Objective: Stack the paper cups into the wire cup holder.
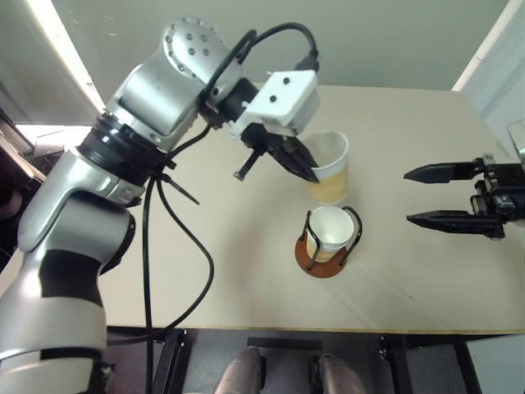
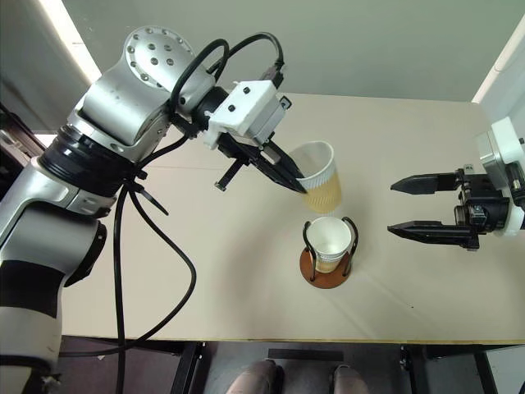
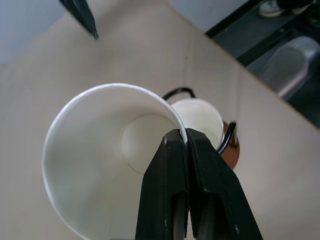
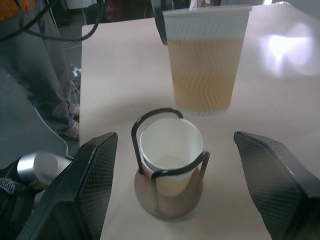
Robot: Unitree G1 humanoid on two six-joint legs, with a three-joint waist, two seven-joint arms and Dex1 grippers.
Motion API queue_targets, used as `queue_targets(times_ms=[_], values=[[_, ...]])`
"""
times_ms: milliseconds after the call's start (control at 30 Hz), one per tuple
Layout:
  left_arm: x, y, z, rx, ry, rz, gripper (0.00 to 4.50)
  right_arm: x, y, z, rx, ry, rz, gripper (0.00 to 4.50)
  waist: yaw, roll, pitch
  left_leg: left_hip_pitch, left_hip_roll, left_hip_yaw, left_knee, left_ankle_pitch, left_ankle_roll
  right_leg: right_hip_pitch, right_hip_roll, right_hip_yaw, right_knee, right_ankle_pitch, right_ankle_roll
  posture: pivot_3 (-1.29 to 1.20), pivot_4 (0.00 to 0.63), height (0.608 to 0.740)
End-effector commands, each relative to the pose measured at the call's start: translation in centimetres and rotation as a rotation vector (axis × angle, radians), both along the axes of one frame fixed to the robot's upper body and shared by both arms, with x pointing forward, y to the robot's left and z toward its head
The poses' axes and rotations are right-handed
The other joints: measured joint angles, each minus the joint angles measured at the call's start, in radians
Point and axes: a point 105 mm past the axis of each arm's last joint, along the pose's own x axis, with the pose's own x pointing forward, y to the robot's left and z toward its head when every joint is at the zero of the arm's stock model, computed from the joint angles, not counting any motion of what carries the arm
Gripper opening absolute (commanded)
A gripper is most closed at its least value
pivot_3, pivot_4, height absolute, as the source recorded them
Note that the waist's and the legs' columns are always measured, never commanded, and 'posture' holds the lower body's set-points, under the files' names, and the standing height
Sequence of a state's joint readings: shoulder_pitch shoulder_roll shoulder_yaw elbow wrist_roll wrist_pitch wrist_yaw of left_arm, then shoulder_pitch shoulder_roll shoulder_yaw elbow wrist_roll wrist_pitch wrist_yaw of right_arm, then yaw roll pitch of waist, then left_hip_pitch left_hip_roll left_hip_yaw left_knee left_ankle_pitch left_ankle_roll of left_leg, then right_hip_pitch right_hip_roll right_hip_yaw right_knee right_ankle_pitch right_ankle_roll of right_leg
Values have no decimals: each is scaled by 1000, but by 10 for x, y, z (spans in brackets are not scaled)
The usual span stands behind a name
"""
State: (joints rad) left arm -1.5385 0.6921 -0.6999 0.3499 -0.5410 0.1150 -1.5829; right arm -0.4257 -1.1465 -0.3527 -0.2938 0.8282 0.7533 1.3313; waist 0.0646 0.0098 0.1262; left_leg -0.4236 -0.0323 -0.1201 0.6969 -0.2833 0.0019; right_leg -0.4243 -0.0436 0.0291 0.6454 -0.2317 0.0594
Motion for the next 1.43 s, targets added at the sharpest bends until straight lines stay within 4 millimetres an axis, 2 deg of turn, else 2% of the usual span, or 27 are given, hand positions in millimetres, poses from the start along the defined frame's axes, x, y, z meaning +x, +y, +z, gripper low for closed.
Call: queue_targets(times_ms=[33, 367, 733, 833, 1033, 1200, 1267, 1367, 1433], values=[[-14, -9, 7, 23, 5, -82, 54, -6, -2, 12, -28, -89, -11, 3860, 0, 0, 0, 0, 0, 0, 0, 0, 0, 0, 0, 0, 0, 0, 0, 0, 150, 740], [-11, -4, -35, 134, 36, -111, 54, -7, -6, 15, -14, -98, -66, 3860, 0, 0, 0, 1, 0, 0, 1, 0, 1, 1, 0, 0, 0, 0, 1, 0, 150, 740], [-6, -14, -59, 156, 31, -132, 54, -11, -5, 13, -18, -99, -75, 3860, 2, 0, 0, 1, 0, 0, 2, -1, 1, 2, 0, 0, 0, 1, 1, 0, 150, 740], [-3, -19, -59, 152, 13, -125, 627, -11, -5, 13, -23, -96, -78, 3860, 2, 0, 0, 1, 0, 0, 2, -1, 1, 2, 0, 0, 0, 1, 1, 0, 150, 740], [-1, -24, -38, 69, 3, -108, 2708, -7, -5, 13, -29, -106, -90, 3860, 3, 0, 0, 1, 0, 1, 2, -1, 1, 2, 0, 0, 0, 1, 1, 0, 150, 740], [10, -12, -9, -86, 63, -5, 4472, 1, -2, 12, -22, -134, -88, 3860, 2, 0, 0, 1, 0, 1, 2, -1, 1, 2, 0, 0, 0, 1, 1, 0, 150, 740], [15, -6, 0, -175, 103, 62, 4472, 8, -3, 11, -17, -143, -105, 3860, 2, 0, 0, 1, 0, 1, 2, -1, 1, 2, 0, 0, 0, 1, 1, 0, 150, 740], [35, 14, 12, -365, 181, 261, 4472, 28, -10, 12, 37, -133, -195, 3860, -1, 1, 0, 2, 0, 1, 2, -1, 1, 2, 0, 0, 0, 1, 1, 0, 150, 740], [44, 25, 15, -449, 213, 360, 4472, 38, -16, 11, 74, -100, -251, 3860, -3, 1, 0, 4, 0, 2, 2, -1, 1, 4, 0, 1, 0, 1, 2, 0, 150, 740]])
